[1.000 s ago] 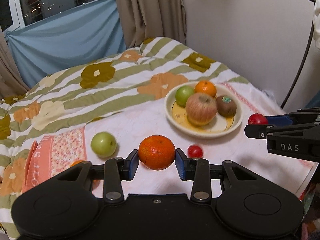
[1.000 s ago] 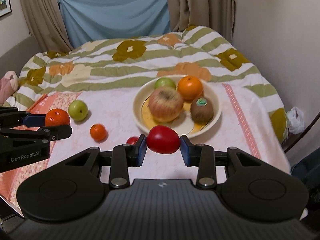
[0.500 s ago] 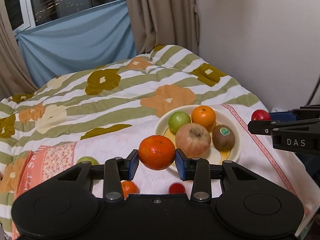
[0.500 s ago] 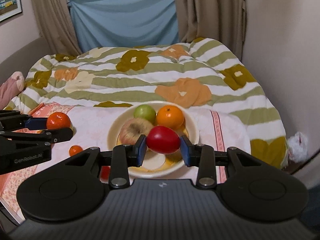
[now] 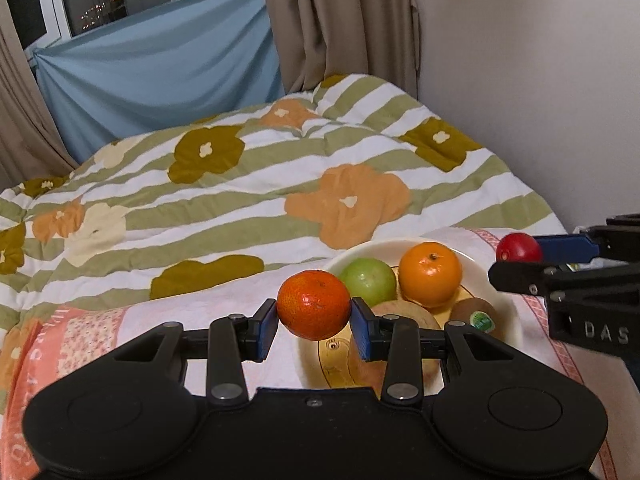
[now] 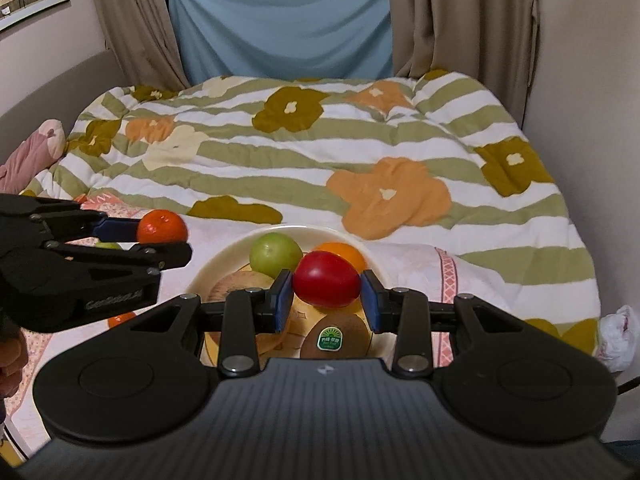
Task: Organize fruits
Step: 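Carry the mandarin and red tomato over the duck bowl with both tools, then lower the mandarin and tomato into the bowl and open both tools, then move the left tool to a large orange while the right tool approaches a small mandarin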
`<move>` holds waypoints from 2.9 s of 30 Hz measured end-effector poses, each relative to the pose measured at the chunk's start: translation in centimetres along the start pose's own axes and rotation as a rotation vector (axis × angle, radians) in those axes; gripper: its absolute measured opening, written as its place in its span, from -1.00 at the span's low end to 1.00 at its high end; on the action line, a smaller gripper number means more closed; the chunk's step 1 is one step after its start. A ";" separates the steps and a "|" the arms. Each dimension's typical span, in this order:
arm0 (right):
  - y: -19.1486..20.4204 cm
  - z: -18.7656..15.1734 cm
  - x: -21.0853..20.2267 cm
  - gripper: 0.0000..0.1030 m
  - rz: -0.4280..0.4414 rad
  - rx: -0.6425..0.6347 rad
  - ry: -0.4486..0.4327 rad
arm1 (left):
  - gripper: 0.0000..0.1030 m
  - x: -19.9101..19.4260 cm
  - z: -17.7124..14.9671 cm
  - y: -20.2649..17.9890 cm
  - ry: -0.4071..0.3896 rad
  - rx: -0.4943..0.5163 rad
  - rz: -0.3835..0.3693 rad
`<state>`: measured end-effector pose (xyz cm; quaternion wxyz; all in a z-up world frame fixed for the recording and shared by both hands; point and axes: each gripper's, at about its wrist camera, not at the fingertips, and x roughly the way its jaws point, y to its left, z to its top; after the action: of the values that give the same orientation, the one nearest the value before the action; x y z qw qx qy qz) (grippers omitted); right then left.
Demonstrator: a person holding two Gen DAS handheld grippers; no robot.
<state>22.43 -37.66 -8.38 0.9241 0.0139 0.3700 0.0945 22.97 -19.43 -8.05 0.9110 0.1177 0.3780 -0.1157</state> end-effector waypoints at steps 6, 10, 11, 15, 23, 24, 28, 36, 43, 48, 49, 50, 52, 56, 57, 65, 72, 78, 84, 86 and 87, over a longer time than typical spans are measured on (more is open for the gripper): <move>-0.9 -0.3 2.9 -0.01 0.003 0.023 0.037 | -0.17 3.7 0.3 0.0 0.056 -0.011 -0.011; -1.3 -0.6 4.1 -0.01 0.005 0.039 0.052 | -0.17 5.4 0.4 0.0 0.082 -0.015 -0.022; -1.4 -0.7 4.3 -0.01 0.005 0.042 0.055 | -0.16 5.8 0.4 0.0 0.089 -0.019 -0.032; -1.8 -1.0 4.7 -0.01 0.007 0.059 0.064 | -0.10 6.4 0.5 -0.1 0.098 -0.028 -0.034; -2.1 -1.1 4.8 -0.01 0.001 0.066 0.070 | 0.77 5.3 0.9 0.8 0.063 -0.066 -0.028; -2.1 -1.1 4.7 -0.01 0.000 0.064 0.070 | 0.77 5.0 0.8 0.7 0.064 -0.064 -0.023; -2.1 -0.9 4.6 -0.01 0.008 0.057 0.075 | 0.77 3.5 0.1 0.8 0.069 -0.072 -0.018; -1.1 -0.5 5.2 -0.01 0.050 0.043 0.077 | 0.78 1.3 -1.3 -0.1 0.068 -0.059 0.006; 0.0 -0.4 5.8 0.01 0.073 0.034 0.083 | 0.78 0.6 -2.2 -0.1 0.070 -0.055 0.027; 0.0 -0.4 5.9 0.61 0.074 0.042 0.078 | 0.78 0.4 -2.8 0.0 0.070 -0.049 0.042; -0.1 -0.5 5.8 0.78 0.066 0.049 0.073 | 0.78 0.4 -2.9 -0.1 0.072 -0.045 0.046; -0.2 -0.5 5.7 0.85 0.062 0.055 0.069 | 0.78 0.3 -3.0 -0.2 0.074 -0.040 0.050; -0.5 -0.8 5.3 0.95 0.061 0.067 0.059 | 0.78 0.2 -3.3 -0.3 0.075 -0.040 0.049; -0.6 -1.1 4.5 0.95 0.055 0.071 0.060 | 0.78 -0.3 -3.6 -0.3 0.073 -0.042 0.048; -0.6 -1.1 4.2 0.95 0.053 0.069 0.058 | 0.78 -0.5 -3.7 -0.3 0.070 -0.043 0.049; -0.1 -0.9 1.1 0.95 0.029 0.053 0.018 | 0.78 -3.6 -3.6 0.2 0.023 -0.058 0.069; 1.1 -0.7 -2.3 1.00 0.011 0.041 -0.002 | 0.78 -7.5 -4.4 0.7 -0.032 -0.074 0.096; 3.1 -1.1 -5.4 1.00 -0.012 -0.035 -0.024 | 0.99 -11.1 -5.8 1.6 -0.065 -0.096 0.124; 4.7 -1.7 -7.7 1.00 0.006 -0.060 -0.030 | 1.00 -13.8 -7.3 2.9 -0.078 -0.141 0.180; 5.2 -1.9 -8.2 1.00 0.029 -0.056 -0.036 | 1.00 -14.6 -7.8 3.5 -0.083 -0.152 0.204; 5.4 -2.0 -8.4 1.00 0.038 -0.052 -0.039 | 1.00 -15.0 -8.1 3.9 -0.082 -0.156 0.216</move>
<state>14.19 -34.01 -3.57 0.9293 -0.0014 0.3490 0.1212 8.47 -11.49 -2.39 0.9393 0.0814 0.3332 0.0080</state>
